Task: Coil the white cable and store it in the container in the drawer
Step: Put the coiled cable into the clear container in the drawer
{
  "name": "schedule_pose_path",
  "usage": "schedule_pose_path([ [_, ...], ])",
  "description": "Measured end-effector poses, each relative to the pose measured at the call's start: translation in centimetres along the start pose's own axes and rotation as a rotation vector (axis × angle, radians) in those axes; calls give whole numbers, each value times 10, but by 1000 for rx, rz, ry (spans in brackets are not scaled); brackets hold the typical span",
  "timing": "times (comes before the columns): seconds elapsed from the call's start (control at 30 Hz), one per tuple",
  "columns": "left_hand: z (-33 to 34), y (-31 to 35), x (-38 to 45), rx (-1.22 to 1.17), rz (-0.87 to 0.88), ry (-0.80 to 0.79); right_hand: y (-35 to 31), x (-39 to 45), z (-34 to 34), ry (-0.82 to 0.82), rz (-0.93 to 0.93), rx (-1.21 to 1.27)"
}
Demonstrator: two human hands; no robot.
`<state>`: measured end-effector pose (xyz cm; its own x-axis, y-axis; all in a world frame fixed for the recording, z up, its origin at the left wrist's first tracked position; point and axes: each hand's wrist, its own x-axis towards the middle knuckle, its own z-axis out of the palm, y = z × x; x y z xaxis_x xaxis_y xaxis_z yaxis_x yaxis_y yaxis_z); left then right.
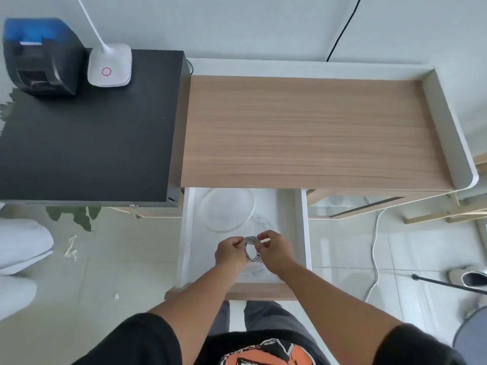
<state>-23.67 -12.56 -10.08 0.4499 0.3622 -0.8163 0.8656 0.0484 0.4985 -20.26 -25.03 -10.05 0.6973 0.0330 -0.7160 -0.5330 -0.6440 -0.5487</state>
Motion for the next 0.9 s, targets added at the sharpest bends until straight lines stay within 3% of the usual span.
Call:
schedule_pose_path([
  [0.3,8,-10,9,86,20,116,13,12,19,13,1,-31],
  [0.6,30,-19,26,301,104,132,23,36,36,69,81,-218],
  [0.9,33,-13,47,344,112,178,18,51,48,117,38,-388],
])
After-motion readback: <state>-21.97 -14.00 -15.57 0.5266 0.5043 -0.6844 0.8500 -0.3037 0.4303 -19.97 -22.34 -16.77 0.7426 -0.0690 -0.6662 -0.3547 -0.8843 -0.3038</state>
